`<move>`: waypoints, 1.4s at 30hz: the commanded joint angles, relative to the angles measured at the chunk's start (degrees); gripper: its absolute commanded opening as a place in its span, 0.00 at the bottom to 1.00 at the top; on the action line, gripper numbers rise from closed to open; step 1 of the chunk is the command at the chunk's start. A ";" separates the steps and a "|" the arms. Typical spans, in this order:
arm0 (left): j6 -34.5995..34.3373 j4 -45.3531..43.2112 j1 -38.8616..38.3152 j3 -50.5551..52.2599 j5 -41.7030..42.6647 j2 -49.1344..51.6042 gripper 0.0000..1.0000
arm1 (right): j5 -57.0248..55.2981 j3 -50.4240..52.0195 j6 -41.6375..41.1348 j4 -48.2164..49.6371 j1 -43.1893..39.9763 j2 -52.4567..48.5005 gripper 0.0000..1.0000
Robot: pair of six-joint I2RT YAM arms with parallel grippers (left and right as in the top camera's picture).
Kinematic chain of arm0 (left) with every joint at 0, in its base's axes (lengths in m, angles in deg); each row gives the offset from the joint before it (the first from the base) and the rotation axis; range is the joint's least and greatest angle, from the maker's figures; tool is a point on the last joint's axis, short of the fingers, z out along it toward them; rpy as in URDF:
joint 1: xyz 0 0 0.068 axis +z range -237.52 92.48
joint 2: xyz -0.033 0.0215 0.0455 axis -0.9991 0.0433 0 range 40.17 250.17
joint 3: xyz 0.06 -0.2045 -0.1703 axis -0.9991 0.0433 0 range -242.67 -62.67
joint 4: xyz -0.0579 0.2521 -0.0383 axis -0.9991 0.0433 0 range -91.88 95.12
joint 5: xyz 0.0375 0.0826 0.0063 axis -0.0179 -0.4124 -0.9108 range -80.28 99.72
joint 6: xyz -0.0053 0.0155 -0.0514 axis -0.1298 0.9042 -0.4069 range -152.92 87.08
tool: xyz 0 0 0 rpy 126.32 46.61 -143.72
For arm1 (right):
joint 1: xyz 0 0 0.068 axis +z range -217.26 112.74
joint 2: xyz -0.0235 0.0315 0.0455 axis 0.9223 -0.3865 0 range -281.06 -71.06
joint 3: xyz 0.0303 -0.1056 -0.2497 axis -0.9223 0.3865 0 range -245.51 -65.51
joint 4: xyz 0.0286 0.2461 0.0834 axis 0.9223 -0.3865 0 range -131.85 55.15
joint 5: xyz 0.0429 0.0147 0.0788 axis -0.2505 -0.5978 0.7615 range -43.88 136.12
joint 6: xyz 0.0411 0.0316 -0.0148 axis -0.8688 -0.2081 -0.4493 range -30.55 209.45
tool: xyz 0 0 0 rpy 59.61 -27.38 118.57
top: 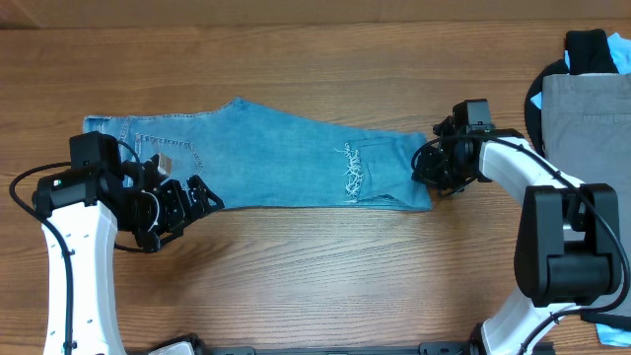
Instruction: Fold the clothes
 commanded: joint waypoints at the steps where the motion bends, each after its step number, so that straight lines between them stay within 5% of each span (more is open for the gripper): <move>1: -0.07 0.04 -0.13 0.24 0.07 0.39 1.00 | -5.46 0.00 -2.58 -3.72 -2.40 1.46 0.04; 13: -0.09 -0.20 -0.13 0.24 0.09 0.39 1.00 | -14.60 -2.40 -5.66 -11.43 -1.16 19.63 0.04; 25: -0.07 0.09 -0.13 0.24 0.07 0.39 1.00 | -28.37 -2.38 -15.15 -7.89 16.81 19.41 0.04; 30: -0.04 0.17 -0.13 0.24 0.07 0.39 1.00 | -38.10 -2.38 -16.00 -8.50 16.72 19.37 0.04; 42: 0.13 -0.61 -0.13 0.24 0.07 0.39 1.00 | -41.09 -2.38 -15.80 -8.33 13.14 19.34 0.04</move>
